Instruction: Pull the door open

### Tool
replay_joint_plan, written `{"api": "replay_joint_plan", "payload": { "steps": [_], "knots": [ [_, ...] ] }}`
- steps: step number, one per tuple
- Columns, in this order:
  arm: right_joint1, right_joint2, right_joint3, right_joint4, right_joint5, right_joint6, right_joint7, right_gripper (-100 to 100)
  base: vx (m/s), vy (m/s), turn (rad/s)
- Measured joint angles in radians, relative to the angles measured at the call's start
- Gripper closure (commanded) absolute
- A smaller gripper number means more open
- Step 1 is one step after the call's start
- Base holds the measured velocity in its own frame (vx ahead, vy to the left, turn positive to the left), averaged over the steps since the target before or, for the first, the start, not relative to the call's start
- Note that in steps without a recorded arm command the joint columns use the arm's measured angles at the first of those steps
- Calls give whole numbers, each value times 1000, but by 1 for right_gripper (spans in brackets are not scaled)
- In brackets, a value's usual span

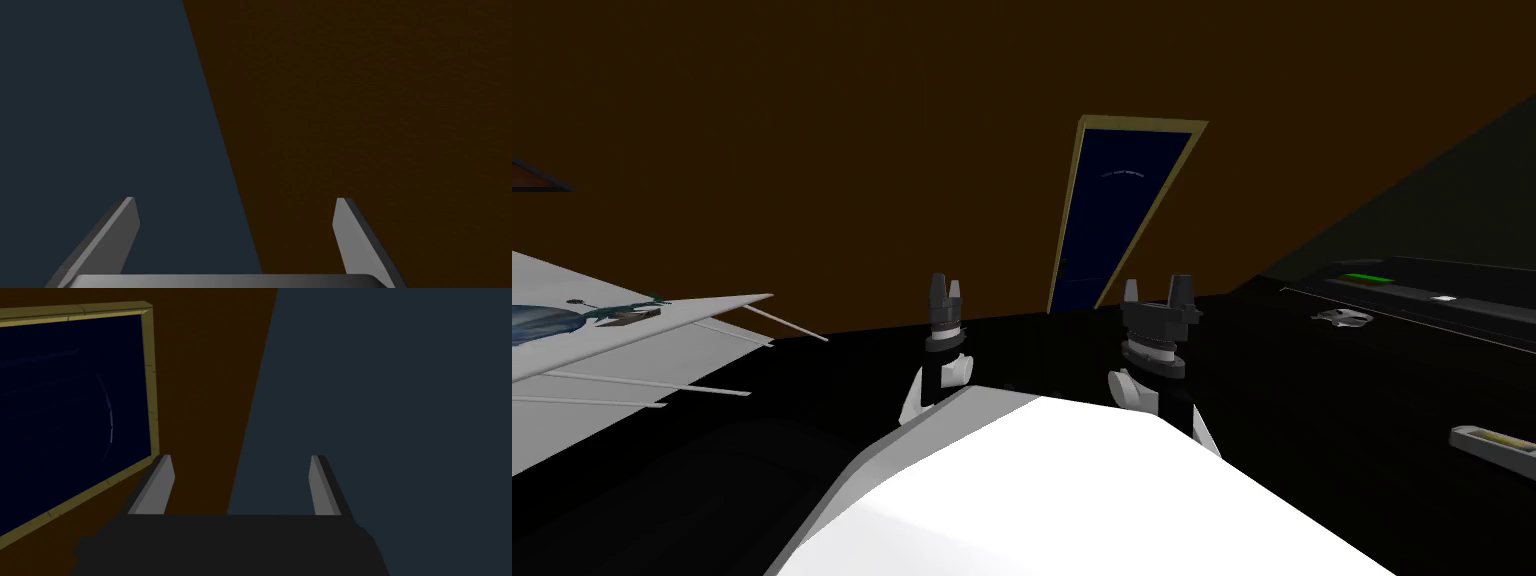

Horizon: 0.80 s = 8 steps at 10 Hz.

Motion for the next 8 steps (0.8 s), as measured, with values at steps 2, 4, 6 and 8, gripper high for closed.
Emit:
{"api": "replay_joint_plan", "payload": {
  "steps": [2, 4, 6, 8],
  "knots": [
    [-12, -11, -5, 42, -36, 0, -27, -100, 157, -91, 125],
    [-43, -19, -7, 86, -75, 18, -56, -100, 194, -93, 113],
    [-54, -27, -5, 135, -118, 22, -90, -100, 155, -86, 110],
    [-74, -34, -4, 182, -160, 32, -122, -100, 107, -70, 90]
  ]
}}
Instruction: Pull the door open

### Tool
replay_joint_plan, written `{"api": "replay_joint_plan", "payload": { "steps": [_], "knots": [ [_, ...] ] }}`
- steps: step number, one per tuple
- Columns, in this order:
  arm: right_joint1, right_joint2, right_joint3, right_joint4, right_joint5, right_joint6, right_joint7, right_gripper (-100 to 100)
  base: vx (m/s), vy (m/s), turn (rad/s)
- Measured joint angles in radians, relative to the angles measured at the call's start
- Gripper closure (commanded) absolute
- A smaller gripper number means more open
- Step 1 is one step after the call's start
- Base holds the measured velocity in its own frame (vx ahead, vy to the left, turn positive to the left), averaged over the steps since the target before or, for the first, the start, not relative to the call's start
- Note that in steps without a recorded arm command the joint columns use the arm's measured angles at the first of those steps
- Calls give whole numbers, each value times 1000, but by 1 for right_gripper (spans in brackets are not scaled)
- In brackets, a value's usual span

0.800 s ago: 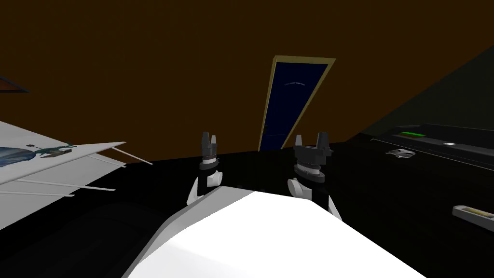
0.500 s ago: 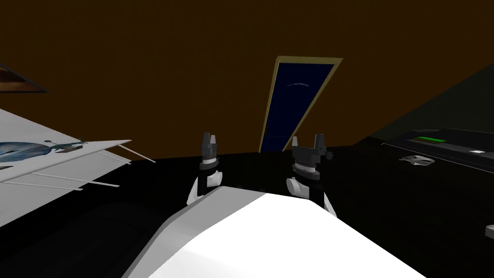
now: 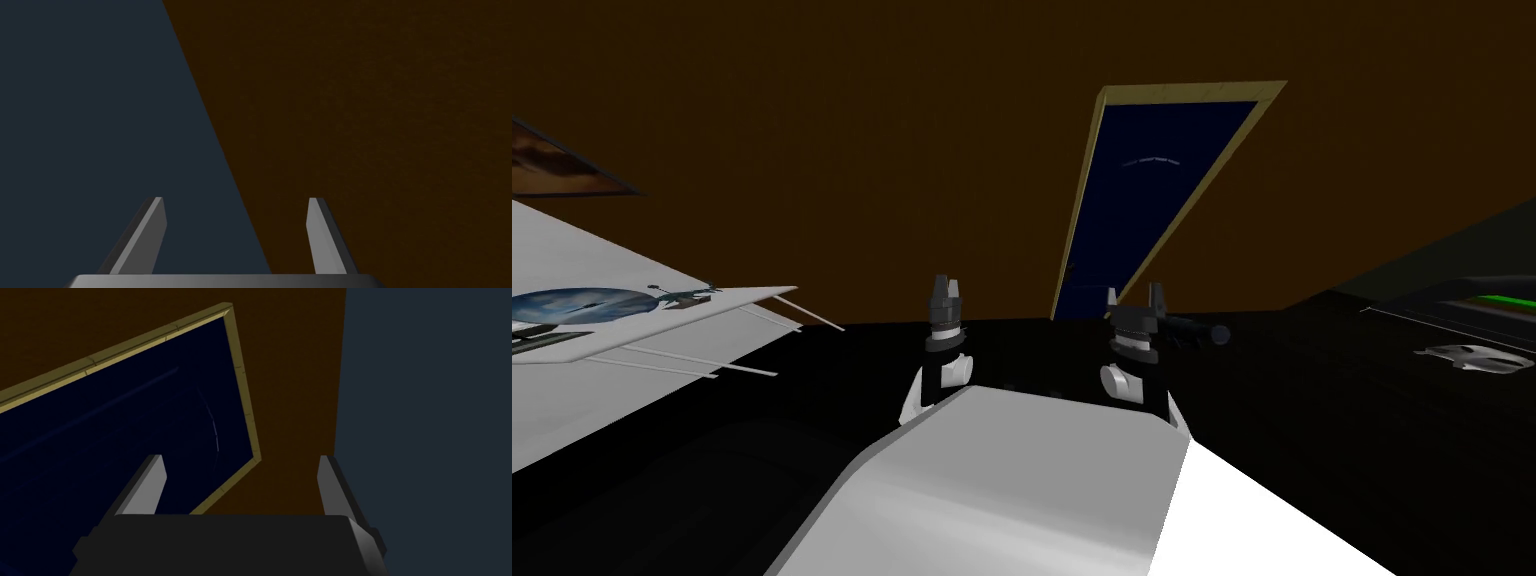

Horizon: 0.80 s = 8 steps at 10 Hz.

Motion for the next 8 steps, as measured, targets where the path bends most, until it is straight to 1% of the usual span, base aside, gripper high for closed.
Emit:
{"api": "replay_joint_plan", "payload": {
  "steps": [2, 4, 6, 7, 8],
  "knots": [
    [-25, -3, 0, 43, -33, 13, -23, -100, 89, -52, 76],
    [-32, -12, -3, 70, -69, 22, -52, -100, 81, -57, 85],
    [-57, -14, -2, 125, -103, 24, -78, -100, 97, -87, 109],
    [-64, -16, -2, 140, -122, 31, -91, -100, 81, -94, 104],
    [-74, -20, -3, 166, -141, 33, -107, -100, 83, -85, 97]
  ]
}}
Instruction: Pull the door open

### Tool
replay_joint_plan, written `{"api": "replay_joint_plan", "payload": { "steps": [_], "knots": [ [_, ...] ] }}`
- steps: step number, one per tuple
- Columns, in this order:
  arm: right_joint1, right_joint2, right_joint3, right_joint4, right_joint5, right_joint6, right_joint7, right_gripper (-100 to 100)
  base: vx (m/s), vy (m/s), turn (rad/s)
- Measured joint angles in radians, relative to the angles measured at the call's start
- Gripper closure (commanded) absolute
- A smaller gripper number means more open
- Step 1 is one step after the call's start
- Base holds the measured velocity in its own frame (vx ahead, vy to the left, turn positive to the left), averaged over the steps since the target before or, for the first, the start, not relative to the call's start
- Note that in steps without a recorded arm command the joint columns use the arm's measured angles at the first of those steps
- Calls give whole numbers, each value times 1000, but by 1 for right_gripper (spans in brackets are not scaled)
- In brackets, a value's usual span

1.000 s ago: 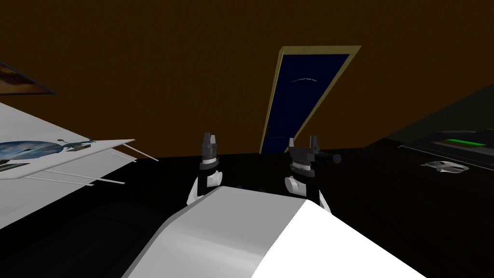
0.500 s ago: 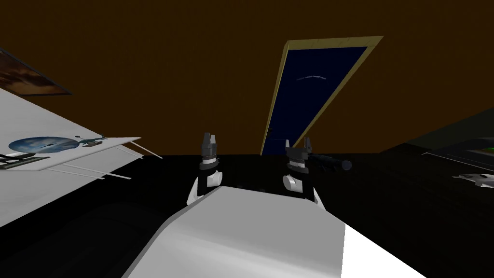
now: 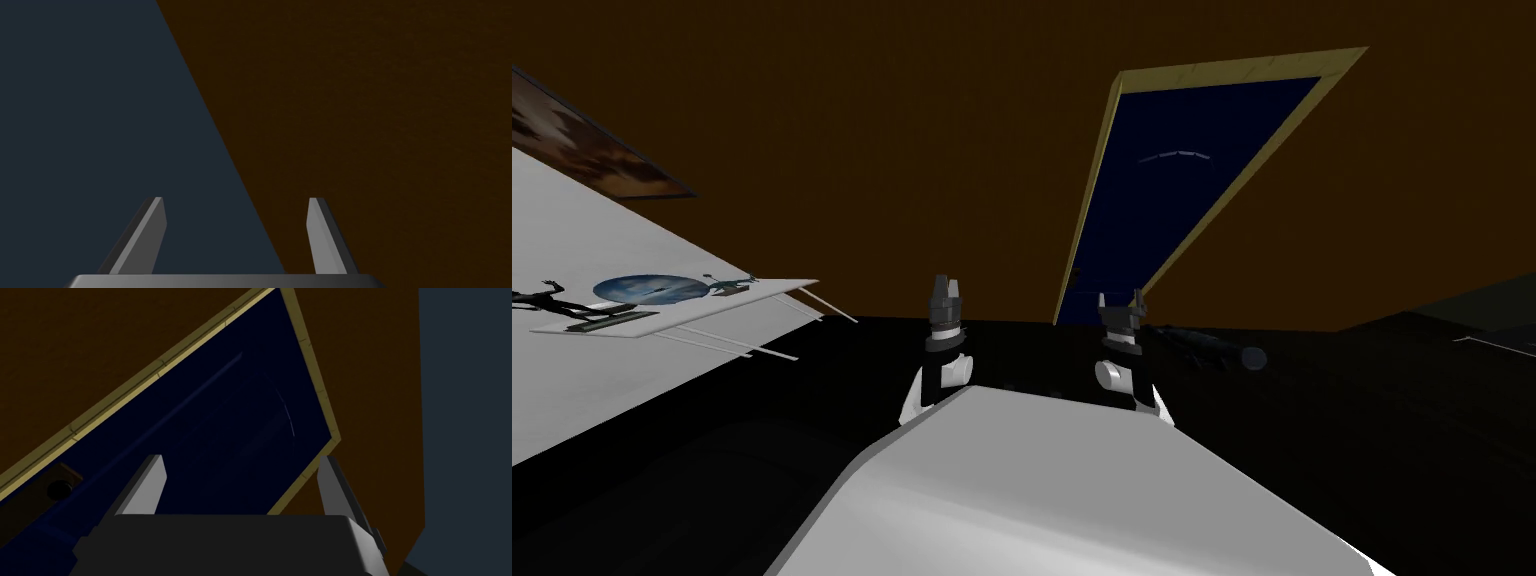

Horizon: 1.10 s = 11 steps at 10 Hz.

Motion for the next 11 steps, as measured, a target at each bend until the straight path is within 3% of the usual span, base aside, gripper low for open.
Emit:
{"api": "replay_joint_plan", "payload": {
  "steps": [11],
  "knots": [
    [-104, -25, -5, 243, -219, 54, -168, -100, 82, -88, 104]
  ]
}}
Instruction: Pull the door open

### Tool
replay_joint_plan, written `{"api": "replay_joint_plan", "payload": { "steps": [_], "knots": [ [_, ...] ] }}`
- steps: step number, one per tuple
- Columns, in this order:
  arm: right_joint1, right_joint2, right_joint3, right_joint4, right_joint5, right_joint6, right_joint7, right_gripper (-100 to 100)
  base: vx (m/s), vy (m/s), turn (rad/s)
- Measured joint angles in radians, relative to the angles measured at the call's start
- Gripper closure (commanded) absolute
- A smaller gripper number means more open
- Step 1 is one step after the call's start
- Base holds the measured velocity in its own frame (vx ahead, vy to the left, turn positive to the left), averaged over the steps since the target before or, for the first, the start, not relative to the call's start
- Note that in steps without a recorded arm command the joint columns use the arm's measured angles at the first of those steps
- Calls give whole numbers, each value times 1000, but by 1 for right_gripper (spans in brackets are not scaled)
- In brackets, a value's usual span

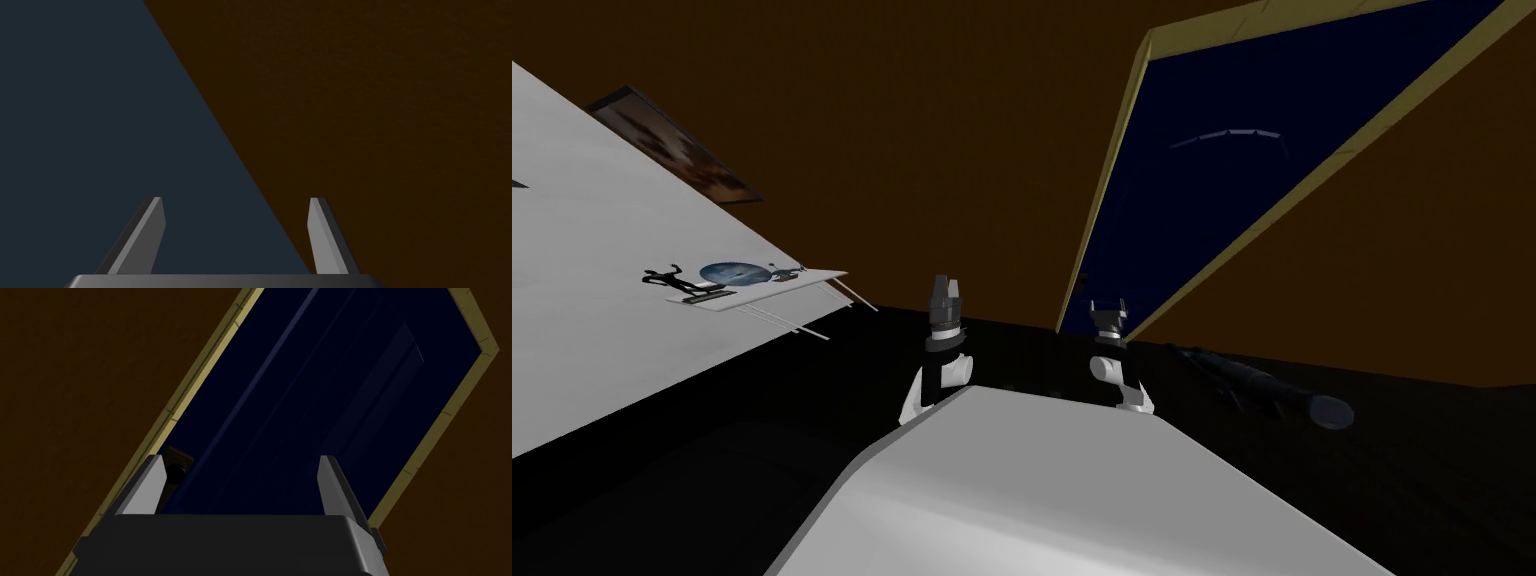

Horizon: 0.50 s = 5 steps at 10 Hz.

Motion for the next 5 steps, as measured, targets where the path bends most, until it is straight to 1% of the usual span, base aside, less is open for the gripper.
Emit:
{"api": "replay_joint_plan", "payload": {
  "steps": [1, 2, 3, 4, 5],
  "knots": [
    [-13, -4, -2, 25, -21, 5, -16, -100, 77, -100, 102],
    [-26, -4, -5, 44, -42, 16, -29, -100, 72, -103, 105],
    [-32, -6, -6, 61, -62, 23, -43, -100, 83, -97, 105],
    [-44, -5, -2, 93, -79, 21, -58, -100, 89, -85, 98],
    [-51, -9, -2, 115, -99, 23, -74, -100, 74, -95, 86]
  ]
}}
